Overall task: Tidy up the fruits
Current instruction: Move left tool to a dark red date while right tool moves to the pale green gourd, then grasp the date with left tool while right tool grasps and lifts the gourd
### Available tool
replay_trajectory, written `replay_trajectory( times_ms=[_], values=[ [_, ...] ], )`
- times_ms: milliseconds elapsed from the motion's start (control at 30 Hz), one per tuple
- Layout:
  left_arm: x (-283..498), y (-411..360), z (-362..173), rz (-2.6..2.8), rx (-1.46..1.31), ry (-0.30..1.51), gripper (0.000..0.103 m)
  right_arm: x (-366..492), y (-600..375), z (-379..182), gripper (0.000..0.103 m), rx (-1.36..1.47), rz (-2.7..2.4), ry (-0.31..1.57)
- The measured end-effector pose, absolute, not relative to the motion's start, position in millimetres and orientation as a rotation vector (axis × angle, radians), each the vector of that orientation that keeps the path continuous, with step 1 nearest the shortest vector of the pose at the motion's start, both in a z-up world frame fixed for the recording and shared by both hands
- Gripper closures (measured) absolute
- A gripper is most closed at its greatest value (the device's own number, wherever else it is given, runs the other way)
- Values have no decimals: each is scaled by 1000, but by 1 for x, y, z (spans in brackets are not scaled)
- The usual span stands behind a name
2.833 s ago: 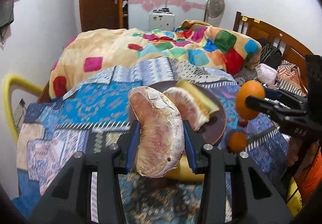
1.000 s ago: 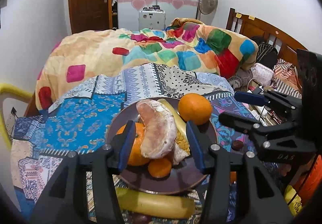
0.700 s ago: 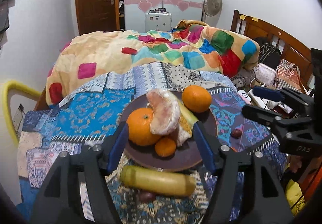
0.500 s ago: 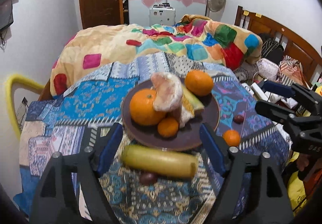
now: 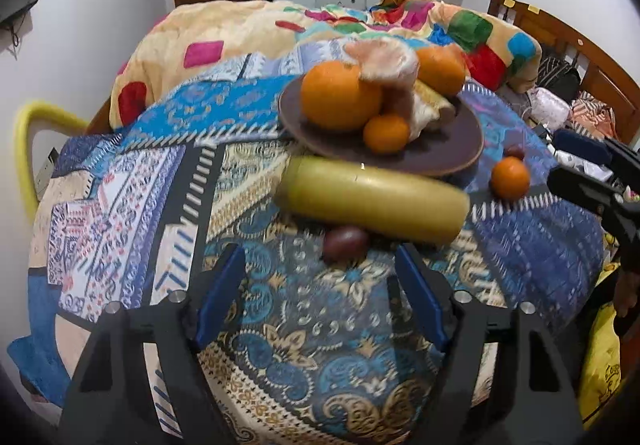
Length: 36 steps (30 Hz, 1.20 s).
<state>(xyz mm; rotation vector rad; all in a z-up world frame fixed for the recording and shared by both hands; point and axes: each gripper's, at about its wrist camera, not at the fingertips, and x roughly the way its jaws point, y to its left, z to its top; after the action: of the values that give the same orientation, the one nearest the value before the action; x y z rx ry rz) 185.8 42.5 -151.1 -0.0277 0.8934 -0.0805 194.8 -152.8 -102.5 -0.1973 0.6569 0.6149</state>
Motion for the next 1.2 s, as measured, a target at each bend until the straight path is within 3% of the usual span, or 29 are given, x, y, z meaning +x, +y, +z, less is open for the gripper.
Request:
replay_trajectory(
  times_ms=[333, 433, 533, 767, 1200],
  values=[
    [191, 47, -156, -139, -51, 879, 55, 201, -109, -121, 36, -173, 721, 710],
    [193, 44, -157, -159, -40, 866, 61, 199, -98, -123, 42, -202, 735, 706],
    [191, 41, -157, -188, -34, 855, 78, 198, -88, -123, 47, -221, 760, 705],
    [178, 55, -156, -174, -49, 838, 79, 207, -70, -137, 60, -261, 776, 778],
    [149, 83, -151, -113, -87, 844, 79, 181, -90, -138, 68, -249, 759, 809]
  ],
)
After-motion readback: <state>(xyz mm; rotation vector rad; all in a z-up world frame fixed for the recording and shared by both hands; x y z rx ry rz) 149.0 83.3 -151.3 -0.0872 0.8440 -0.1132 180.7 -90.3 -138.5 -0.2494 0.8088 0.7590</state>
